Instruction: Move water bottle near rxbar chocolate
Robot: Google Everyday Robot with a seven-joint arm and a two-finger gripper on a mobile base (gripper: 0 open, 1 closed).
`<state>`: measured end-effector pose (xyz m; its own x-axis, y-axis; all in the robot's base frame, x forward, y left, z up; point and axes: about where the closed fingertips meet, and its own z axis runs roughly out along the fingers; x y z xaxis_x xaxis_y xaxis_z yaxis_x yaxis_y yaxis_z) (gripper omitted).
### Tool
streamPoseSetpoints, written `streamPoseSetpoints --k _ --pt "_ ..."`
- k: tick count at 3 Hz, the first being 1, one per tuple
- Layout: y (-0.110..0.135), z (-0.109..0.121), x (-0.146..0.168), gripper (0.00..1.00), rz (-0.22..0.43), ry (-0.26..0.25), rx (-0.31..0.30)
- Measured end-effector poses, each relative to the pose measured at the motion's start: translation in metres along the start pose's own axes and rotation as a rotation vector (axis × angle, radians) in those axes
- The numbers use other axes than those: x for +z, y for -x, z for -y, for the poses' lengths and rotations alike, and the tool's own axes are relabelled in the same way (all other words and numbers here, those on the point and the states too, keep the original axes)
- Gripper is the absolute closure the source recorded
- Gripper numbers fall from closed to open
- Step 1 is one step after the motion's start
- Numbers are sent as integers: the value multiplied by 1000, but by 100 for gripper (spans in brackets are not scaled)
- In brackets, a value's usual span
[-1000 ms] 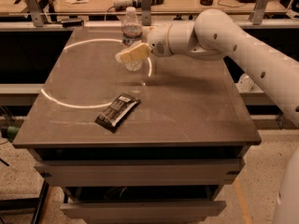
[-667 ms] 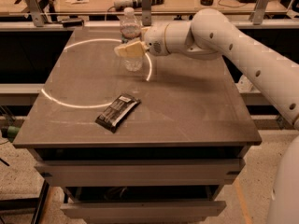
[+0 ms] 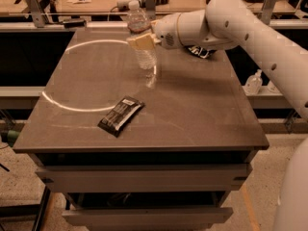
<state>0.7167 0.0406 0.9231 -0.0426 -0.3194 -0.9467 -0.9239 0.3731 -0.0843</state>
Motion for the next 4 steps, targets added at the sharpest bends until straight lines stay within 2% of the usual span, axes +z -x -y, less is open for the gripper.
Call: streamPoseSetpoints --k 1,2,3,4 --pt "12 -21 -25 100 40 22 94" --pt "14 -55 -45 100 108 37 216" --pt "6 -86 -57 100 146 55 302" --pt "-4 -107 -63 100 174 69 320"
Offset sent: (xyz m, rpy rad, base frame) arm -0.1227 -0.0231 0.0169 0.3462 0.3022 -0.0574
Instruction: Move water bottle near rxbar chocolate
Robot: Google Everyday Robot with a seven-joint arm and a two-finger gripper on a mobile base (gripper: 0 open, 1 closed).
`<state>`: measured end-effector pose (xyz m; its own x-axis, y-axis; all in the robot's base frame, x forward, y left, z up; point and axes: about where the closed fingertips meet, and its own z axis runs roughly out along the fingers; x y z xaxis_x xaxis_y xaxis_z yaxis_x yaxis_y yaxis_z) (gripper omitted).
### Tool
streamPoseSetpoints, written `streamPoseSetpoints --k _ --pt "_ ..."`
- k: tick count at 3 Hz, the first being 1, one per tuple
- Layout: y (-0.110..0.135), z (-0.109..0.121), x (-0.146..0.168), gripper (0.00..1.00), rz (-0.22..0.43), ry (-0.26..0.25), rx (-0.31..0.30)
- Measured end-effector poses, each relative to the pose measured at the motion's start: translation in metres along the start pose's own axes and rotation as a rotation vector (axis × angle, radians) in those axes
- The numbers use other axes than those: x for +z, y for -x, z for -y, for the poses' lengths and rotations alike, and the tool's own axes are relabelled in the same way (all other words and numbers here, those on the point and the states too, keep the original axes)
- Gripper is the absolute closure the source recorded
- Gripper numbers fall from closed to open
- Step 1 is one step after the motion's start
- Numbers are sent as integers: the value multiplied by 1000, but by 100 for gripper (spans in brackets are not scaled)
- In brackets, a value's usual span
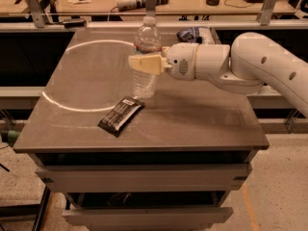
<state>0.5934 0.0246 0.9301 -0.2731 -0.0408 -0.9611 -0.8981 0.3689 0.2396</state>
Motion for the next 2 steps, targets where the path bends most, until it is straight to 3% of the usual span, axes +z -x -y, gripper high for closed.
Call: streamPoseSetpoints --k 2 --pt "-24 -16 2 100 50 31 -85"
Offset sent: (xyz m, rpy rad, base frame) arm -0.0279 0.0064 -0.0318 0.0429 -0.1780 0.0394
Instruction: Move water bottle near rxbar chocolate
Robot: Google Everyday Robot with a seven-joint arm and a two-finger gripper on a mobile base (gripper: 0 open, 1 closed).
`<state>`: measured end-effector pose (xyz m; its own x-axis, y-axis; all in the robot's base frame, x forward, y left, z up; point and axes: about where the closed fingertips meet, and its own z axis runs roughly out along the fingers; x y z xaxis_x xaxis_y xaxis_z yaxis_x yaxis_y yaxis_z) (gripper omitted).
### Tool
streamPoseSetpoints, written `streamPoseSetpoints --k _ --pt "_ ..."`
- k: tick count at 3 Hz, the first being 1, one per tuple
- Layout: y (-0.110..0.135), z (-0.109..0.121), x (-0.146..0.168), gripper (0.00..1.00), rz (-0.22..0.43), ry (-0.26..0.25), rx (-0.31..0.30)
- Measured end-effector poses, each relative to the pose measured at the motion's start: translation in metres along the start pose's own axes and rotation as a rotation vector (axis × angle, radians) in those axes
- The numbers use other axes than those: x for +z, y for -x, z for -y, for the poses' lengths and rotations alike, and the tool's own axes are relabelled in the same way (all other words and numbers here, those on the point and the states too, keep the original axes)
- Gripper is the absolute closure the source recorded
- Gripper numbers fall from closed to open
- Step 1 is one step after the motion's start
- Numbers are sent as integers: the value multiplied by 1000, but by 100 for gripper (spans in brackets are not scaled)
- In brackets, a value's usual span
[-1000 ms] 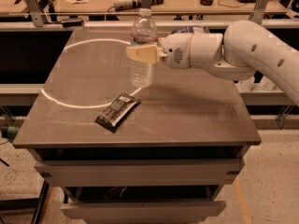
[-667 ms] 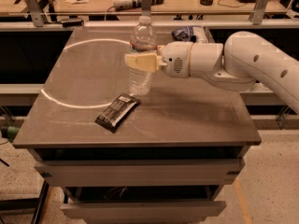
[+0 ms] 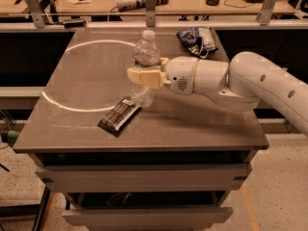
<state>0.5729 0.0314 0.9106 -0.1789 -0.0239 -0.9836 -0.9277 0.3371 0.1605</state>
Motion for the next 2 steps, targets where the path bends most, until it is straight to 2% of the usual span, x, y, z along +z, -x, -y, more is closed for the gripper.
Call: streamPoseSetpoints --k 1,2 --pt "-7 1 3 100 5 -7 -98" --pt "-7 -1 5 82 5 -3 -113"
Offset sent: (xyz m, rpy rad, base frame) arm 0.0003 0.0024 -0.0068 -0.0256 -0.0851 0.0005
